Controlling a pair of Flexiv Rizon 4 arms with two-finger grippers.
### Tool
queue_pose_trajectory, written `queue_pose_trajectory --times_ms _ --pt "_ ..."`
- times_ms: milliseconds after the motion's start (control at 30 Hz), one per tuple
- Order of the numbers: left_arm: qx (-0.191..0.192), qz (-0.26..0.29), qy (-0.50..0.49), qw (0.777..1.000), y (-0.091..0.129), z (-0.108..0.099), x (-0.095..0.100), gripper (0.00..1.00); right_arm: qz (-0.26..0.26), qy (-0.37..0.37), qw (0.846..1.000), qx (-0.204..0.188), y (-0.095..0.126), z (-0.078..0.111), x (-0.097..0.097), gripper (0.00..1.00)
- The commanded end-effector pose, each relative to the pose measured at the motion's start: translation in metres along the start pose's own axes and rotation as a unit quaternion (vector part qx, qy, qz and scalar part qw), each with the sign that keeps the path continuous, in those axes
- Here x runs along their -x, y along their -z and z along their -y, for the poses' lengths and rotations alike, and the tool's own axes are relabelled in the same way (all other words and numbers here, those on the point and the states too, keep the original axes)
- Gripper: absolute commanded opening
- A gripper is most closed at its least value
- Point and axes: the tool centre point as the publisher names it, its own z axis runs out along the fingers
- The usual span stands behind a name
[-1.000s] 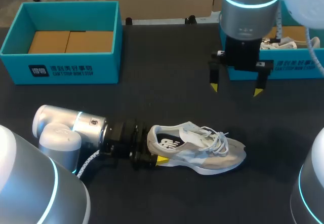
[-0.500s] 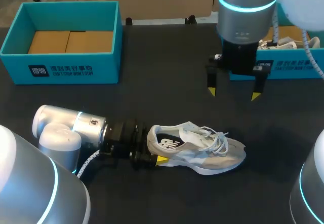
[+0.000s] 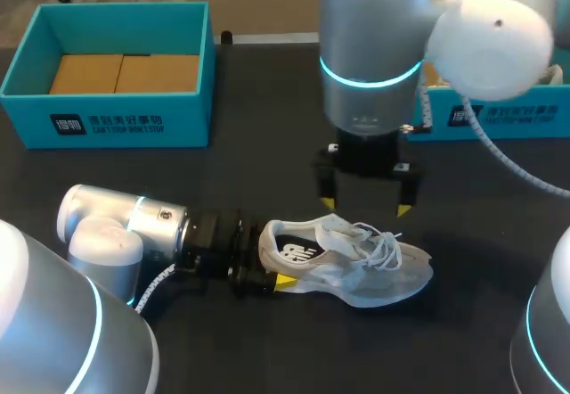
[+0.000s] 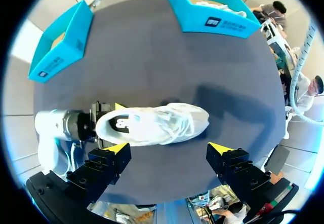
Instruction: Take the shoe out of the shoebox, open the shoe tongue, remove and reinsert the insole, then place the shoe into the shoebox
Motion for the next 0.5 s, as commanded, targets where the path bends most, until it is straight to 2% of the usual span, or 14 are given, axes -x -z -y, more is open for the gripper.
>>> queue_pose_trajectory --times_ms 33,233,300,333,500 --pt "0.0 0.0 0.001 1.0 -0.002 -0.003 0.001 0.0 0.024 -0.007 1.0 -0.002 -0.003 0.0 -0.027 1.0" --pt "0.0 0.0 0.001 1.0 -0.002 -0.003 0.001 0.0 0.024 -0.007 1.0 -0.002 -0.003 0.0 -0.027 1.0" --pt "0.0 0.0 0.001 1.0 -0.002 -0.003 0.001 0.0 0.039 0.014 0.999 0.018 -0.003 0.004 -0.042 1.0" --pt "0.0 0.0 0.001 1.0 -0.002 -0.003 0.001 0.0 0.064 0.023 0.997 0.021 -0.004 0.008 -0.051 1.0" --pt "0.0 0.0 0.001 1.0 -0.002 -0.003 0.001 0.0 0.115 0.052 0.992 0.011 -0.014 0.016 -0.072 1.0"
